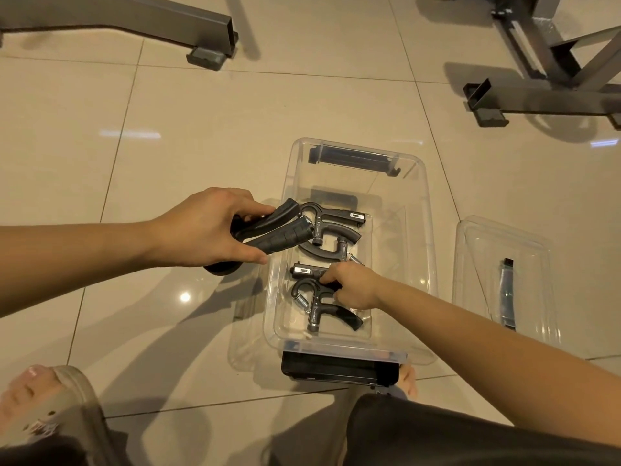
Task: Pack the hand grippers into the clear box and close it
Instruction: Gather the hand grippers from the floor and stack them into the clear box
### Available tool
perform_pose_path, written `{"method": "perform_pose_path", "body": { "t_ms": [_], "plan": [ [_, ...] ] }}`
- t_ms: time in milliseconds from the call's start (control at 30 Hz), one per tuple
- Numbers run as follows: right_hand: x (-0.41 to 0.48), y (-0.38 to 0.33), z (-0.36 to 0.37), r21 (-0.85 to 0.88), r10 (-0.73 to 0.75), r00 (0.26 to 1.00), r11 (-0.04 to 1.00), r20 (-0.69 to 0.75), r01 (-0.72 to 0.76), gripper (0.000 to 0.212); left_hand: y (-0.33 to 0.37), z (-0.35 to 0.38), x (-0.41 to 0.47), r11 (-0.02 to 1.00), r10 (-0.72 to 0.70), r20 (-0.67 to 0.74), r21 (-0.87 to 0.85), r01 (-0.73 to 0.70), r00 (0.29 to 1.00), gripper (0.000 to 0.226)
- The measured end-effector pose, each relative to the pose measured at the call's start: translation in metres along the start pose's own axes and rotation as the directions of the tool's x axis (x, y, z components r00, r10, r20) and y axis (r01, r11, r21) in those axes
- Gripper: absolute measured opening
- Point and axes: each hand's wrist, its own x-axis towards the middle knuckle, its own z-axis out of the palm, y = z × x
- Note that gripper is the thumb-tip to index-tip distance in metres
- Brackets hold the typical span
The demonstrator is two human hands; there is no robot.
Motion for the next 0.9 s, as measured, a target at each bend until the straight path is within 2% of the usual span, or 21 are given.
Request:
{"method": "perform_pose_path", "body": {
  "t_ms": [133, 200, 300, 400, 500, 633, 733, 800, 900],
  "plan": [
    [0.003, 0.003, -0.002, -0.001, -0.028, 0.996, 1.000, 0.080, 0.028, 0.063, -0.001, 0.002, 0.000, 1.000, 0.004, -0.011, -0.012, -0.004, 1.000, 0.065],
    [0.002, 0.001, 0.001, -0.070, -0.014, 0.995, 0.997, 0.096, 0.021, 0.060, -0.001, 0.002, 0.001, 1.000, 0.002, -0.008, -0.013, -0.002, 1.000, 0.065],
    [-0.002, -0.008, 0.007, -0.281, 0.022, 0.997, 0.960, 0.075, 0.000, 0.053, 0.000, 0.002, 0.001, 1.000, 0.002, -0.006, -0.016, -0.002, 1.000, 0.065],
    [-0.001, -0.009, 0.000, -0.273, 0.042, 0.997, 0.962, 0.058, -0.025, 0.048, 0.001, 0.002, 0.001, 1.000, 0.002, -0.007, -0.021, -0.002, 1.000, 0.064],
    [-0.003, -0.006, -0.013, -0.128, 0.086, 0.996, 0.988, 0.020, -0.083, 0.040, 0.001, 0.002, 0.001, 1.000, 0.005, -0.015, -0.019, -0.005, 1.000, 0.063],
    [-0.010, -0.009, -0.029, 0.012, 0.118, 0.990, 0.993, 0.074, -0.119, 0.046, 0.000, 0.002, 0.002, 1.000, 0.001, -0.015, 0.000, -0.001, 1.000, 0.063],
    [-0.012, -0.005, -0.041, 0.279, 0.186, 0.983, 0.944, -0.003, -0.178, 0.039, 0.002, 0.001, 0.003, 1.000, 0.003, -0.010, 0.026, -0.002, 1.000, 0.064],
    [-0.019, -0.004, -0.055, 0.498, 0.224, 0.969, 0.855, -0.102, -0.145, 0.032, 0.004, -0.001, 0.004, 0.997, 0.026, -0.003, 0.066, -0.026, 1.000, 0.066],
    [-0.041, -0.014, -0.083, 0.819, 0.231, 0.960, 0.574, -0.156, -0.005, 0.021, 0.009, -0.006, 0.008, 0.981, 0.081, 0.034, 0.176, -0.086, 0.996, 0.064]
  ]
}}
